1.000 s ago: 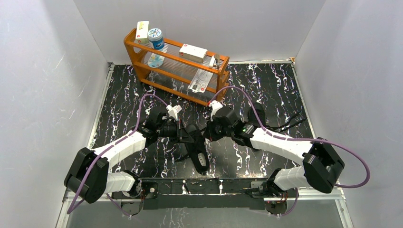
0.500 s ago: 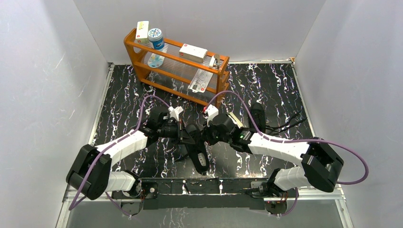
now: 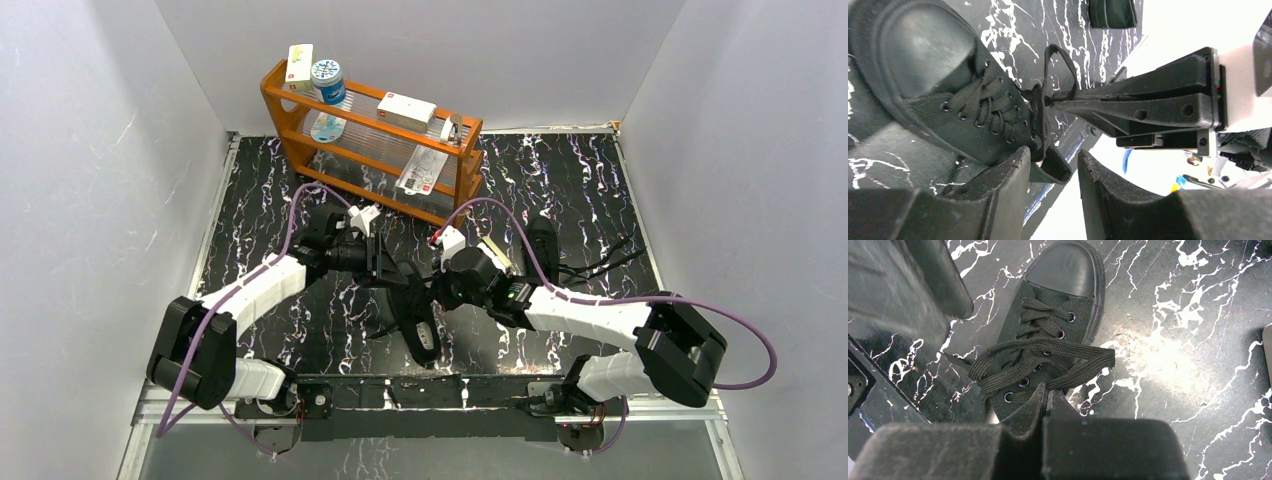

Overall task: Tie the shoes
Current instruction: Cross the shoelace with the shoelace.

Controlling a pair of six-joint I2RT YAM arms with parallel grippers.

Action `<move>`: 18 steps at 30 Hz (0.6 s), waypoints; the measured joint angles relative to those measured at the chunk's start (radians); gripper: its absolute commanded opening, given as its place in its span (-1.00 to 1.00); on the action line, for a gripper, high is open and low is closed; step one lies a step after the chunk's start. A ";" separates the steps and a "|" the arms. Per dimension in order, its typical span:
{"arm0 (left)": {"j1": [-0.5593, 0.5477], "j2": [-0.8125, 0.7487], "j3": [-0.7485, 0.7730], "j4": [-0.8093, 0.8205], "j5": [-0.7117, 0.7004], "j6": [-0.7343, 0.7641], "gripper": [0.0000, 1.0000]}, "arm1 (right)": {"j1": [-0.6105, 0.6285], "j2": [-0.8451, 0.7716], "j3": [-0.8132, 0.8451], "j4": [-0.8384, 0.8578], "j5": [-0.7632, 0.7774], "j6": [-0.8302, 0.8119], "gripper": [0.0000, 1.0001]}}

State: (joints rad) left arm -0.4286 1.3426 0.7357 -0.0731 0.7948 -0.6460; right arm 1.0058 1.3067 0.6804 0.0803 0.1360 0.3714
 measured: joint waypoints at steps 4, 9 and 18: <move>0.024 0.002 0.063 -0.072 -0.060 0.037 -0.31 | 0.000 -0.005 -0.006 0.001 0.000 0.007 -1.00; 0.027 0.101 0.159 -0.097 -0.122 0.042 -0.58 | 0.000 -0.006 -0.006 0.002 -0.001 0.008 -1.00; -0.050 0.356 0.228 -0.158 -0.124 0.058 -0.68 | 0.000 -0.014 -0.006 0.017 0.000 0.015 -1.00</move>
State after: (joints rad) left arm -0.4789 1.6985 0.9638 -0.2306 0.6708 -0.5880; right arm 1.0058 1.2930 0.6746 0.0975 0.1356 0.3862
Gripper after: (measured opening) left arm 0.173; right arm 0.013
